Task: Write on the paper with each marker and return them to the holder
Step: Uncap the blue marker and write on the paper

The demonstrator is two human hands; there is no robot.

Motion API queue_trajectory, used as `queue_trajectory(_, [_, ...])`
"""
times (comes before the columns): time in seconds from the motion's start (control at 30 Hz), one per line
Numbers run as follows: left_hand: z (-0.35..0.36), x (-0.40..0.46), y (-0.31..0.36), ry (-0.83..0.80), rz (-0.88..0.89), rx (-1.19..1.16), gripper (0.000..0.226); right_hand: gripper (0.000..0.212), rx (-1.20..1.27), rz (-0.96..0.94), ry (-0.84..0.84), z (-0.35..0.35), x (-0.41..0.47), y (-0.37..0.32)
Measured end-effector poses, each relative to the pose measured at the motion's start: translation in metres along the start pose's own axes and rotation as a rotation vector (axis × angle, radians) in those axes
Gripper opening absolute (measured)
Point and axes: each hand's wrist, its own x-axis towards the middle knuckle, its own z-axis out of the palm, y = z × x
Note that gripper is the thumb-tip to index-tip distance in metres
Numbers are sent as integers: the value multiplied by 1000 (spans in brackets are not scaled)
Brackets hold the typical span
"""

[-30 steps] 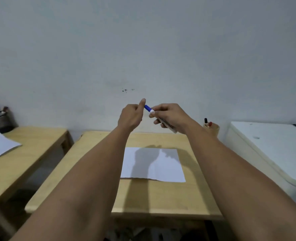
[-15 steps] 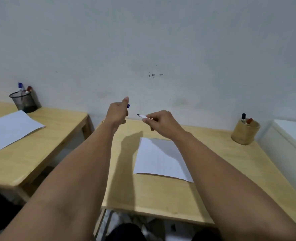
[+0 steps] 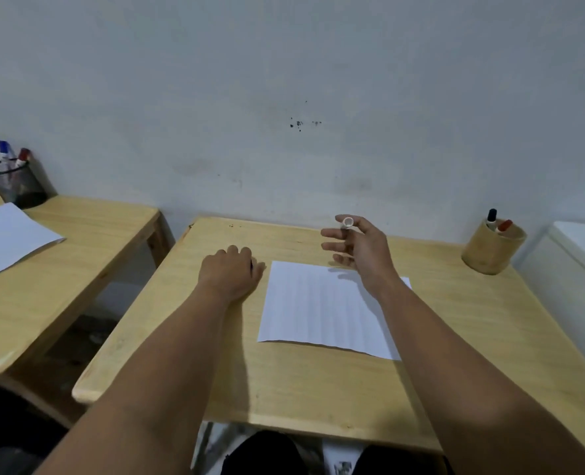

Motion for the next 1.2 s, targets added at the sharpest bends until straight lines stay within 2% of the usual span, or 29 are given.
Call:
queue_trajectory(0.1, [-7, -8, 3, 6, -62, -57, 64, 15, -142, -112, 10, 5, -14, 16])
queue_trajectory(0.17, [-12, -20, 7, 77, -73, -84, 64, 11, -318, -216, 23, 7, -25, 26])
queue_trajectory(0.23, [-17, -34, 12, 185, -20, -128, 50, 25, -692, -346, -12, 7, -39, 36])
queue_trajectory(0.3, [-20, -49, 16, 276, 76, -146, 33, 45, -1064, -366, -105, 8, -52, 50])
queue_trajectory(0.33, [-21, -56, 18, 309, 107, -131, 28, 51, -1178, -325, -165, 8, -57, 58])
queue_trajectory(0.4, [-23, -66, 19, 335, 91, -112, 24, 57, -1255, -252, -243, 8, -64, 72])
queue_trajectory(0.53, [-25, -82, 18, 324, 45, -186, 26, 58, -1227, -248, -247, 6, -65, 78])
queue_trajectory(0.67, [-19, -94, 18, 242, 270, -311, 42, 59, -1225, -252, -294, -7, -62, 74])
queue_trajectory(0.73, [-14, -95, 17, 128, 348, -289, 59, 60, -1225, -245, -303, -15, -61, 71])
queue_trajectory(0.8, [-8, -96, 16, 46, 374, -229, 65, 56, -1169, -261, -273, -18, -60, 66])
queue_trajectory(0.9, [1, -98, 15, 59, 373, -241, 62, 33, -758, -369, -56, -6, -55, 54])
queue_trajectory(1.0, [4, -96, 14, 57, 359, -235, 63, 25, -380, -224, 69, 20, -38, 36])
queue_trajectory(1.07, [4, -93, 13, 44, 350, -244, 66, 20, -298, -152, 99, 36, -25, 31])
queue_trajectory(1.13, [5, -92, 12, 40, 351, -246, 69, 29, -259, -77, 104, 48, -15, 34])
queue_trajectory(1.2, [6, -92, 11, 48, 365, -232, 69, 26, -237, -7, 78, 56, -7, 44])
